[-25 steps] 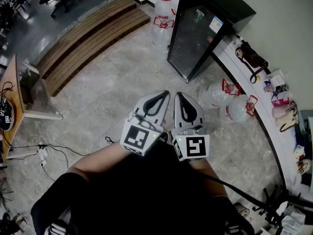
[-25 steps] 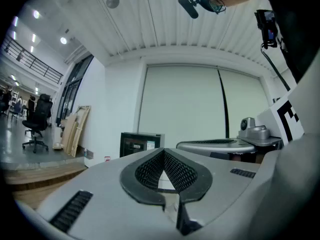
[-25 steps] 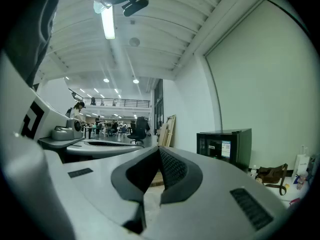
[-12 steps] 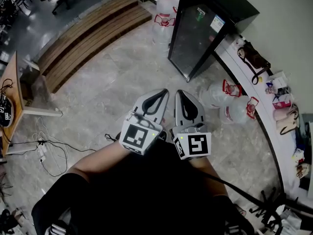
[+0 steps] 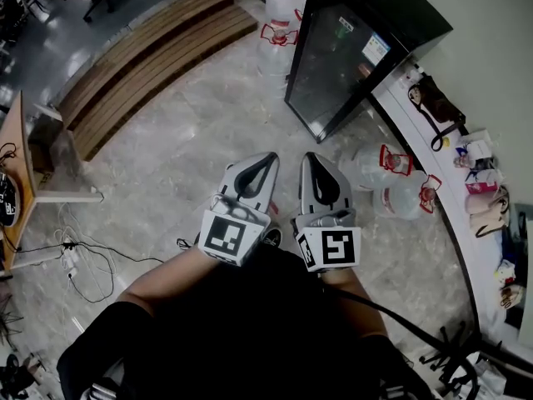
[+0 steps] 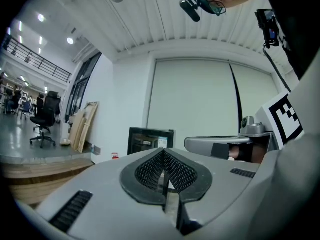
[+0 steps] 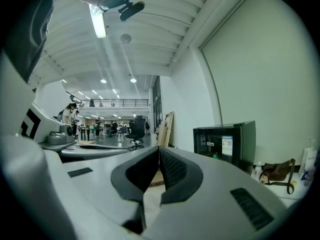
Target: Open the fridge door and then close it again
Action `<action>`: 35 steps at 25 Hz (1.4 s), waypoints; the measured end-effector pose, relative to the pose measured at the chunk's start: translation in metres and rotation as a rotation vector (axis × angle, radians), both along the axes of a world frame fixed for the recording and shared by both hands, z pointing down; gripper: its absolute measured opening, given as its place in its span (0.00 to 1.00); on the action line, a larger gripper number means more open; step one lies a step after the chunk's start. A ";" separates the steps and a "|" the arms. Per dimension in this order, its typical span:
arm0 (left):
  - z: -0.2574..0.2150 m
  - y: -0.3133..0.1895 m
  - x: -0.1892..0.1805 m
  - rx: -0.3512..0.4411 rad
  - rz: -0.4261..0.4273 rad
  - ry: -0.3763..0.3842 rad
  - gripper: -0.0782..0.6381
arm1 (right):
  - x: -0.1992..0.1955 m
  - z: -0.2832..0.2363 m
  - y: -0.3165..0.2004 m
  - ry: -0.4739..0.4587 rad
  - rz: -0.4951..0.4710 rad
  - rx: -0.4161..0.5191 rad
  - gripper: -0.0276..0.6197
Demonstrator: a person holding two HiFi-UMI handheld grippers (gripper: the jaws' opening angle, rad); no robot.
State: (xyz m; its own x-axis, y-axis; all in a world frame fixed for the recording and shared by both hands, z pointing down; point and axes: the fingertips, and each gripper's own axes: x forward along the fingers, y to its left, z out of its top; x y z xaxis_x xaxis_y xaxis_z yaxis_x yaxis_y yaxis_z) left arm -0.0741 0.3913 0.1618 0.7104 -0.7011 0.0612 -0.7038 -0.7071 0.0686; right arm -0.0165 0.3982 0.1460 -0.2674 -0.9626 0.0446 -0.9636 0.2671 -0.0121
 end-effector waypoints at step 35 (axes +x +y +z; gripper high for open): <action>0.218 -0.582 0.178 -0.084 0.397 0.051 0.41 | 0.135 0.218 -0.474 -0.081 0.216 -0.236 0.07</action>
